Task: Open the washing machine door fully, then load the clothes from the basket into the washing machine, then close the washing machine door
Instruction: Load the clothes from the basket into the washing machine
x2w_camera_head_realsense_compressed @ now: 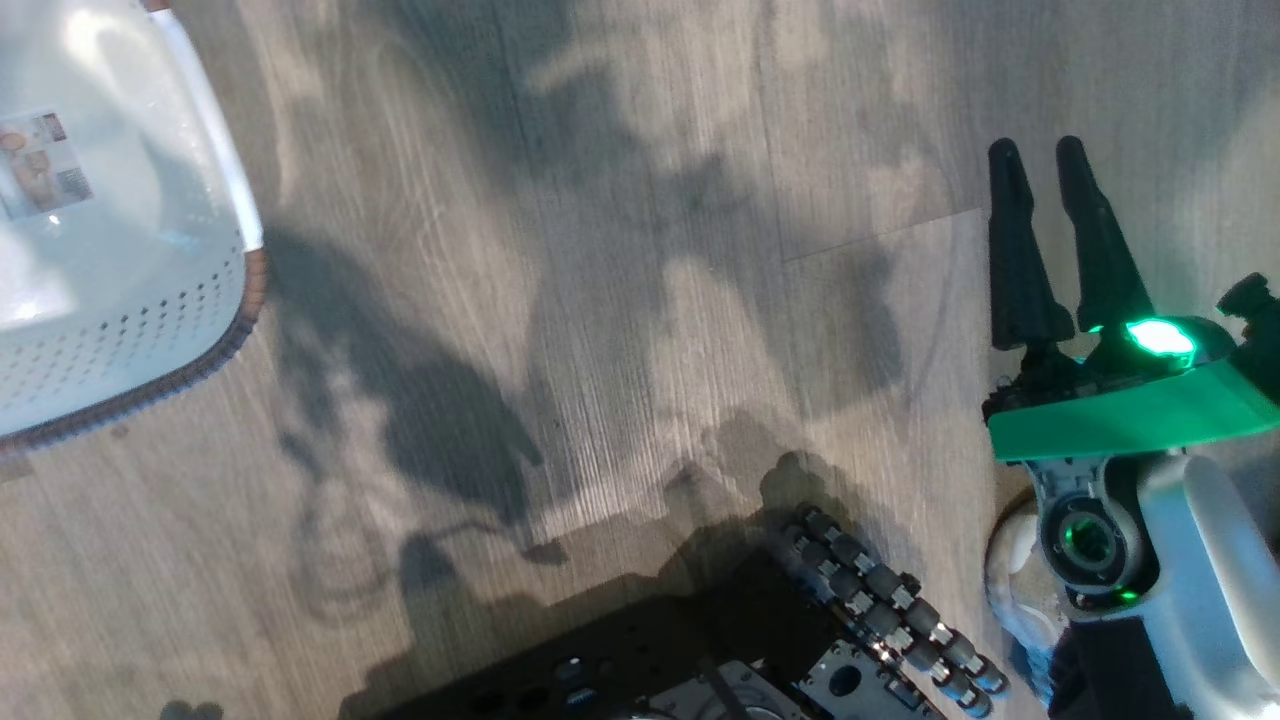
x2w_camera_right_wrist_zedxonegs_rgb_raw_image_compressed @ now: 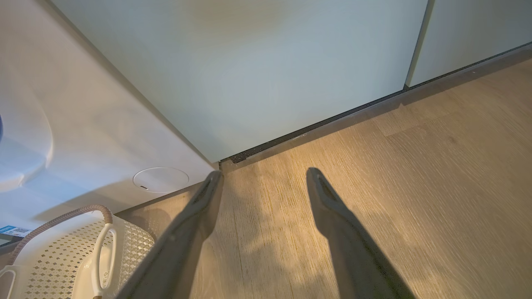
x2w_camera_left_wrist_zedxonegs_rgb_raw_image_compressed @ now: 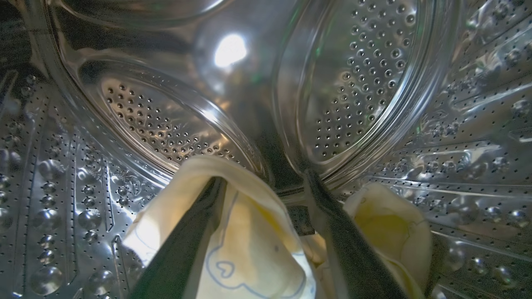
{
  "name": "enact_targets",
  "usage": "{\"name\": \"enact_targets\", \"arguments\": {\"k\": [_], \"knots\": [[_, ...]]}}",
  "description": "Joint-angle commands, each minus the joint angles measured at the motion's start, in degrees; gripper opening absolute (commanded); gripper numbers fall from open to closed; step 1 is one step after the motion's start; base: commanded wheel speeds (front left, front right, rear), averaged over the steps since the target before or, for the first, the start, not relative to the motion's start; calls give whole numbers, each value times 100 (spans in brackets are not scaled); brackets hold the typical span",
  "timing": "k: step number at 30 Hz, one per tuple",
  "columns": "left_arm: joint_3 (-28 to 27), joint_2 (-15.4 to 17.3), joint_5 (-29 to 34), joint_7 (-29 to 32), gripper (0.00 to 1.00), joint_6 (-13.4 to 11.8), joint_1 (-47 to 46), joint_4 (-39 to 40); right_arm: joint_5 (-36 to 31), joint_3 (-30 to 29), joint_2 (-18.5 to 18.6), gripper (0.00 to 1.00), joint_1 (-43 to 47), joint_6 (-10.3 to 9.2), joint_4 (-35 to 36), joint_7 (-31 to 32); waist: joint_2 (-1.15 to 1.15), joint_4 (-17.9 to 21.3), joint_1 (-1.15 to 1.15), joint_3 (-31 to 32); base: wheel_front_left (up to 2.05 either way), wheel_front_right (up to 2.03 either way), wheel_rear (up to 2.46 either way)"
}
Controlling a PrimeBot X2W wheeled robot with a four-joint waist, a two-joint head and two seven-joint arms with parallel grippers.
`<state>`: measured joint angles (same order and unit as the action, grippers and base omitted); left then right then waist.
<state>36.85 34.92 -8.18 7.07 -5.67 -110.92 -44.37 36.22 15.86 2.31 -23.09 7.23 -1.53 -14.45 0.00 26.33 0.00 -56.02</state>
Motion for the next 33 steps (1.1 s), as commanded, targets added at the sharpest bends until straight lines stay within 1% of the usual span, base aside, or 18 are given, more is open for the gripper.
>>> {"name": "enact_targets", "arguments": {"k": [1, 9, 12, 19, 20, 21, 25, 28, 33], "knots": [[-136, 71, -46, -15, 100, -52, -47, 208, -41, 19, 56, 100, 99, 25, 100, -55, 0, -51, 0, 12, 0, 0, 0], [-294, 12, -392, -175, 100, -330, 581, 535, -239, -201, 56, 100, 124, 25, 91, -55, 0, -341, 0, 158, 0, 0, 0], [-363, 32, -530, -233, 100, -437, 884, 728, -331, -298, 56, 100, 139, 25, 92, -55, 0, -449, 0, 222, 0, 0, 0], [-662, 134, -987, -479, 100, -781, 1849, 1303, -547, -542, 56, 100, 217, 25, 102, -55, 0, -701, 0, 435, 0, 0, 0], [-662, 134, -987, -479, 100, -781, 1849, 1303, -547, -542, 56, 100, 217, 25, 102, -55, 0, -701, 0, 435, 0, 0, 0], [-701, 144, -1049, -540, 100, -833, 2016, 1415, -578, -584, 56, 100, 234, 25, 106, -55, 0, -739, 0, 469, 0, 0, 0], [-875, 145, -1340, -764, 100, -1066, 2760, 1898, -724, -739, 56, 100, 302, 25, 135, -55, 0, -898, 0, 639, 0, 0, 0], [-979, 162, -1498, -926, 100, -1295, 3387, 2329, -845, -835, 56, 100, 361, 25, 154, -55, 0, -1015, 0, 794, 0, 0, 0], [-1128, 101, -1774, -1214, 100, -1722, 4577, 3255, -1069, -986, 56, 100, 471, 25, 179, -55, 0, -1204, 0, 1084, 0, 0, 0]]}}
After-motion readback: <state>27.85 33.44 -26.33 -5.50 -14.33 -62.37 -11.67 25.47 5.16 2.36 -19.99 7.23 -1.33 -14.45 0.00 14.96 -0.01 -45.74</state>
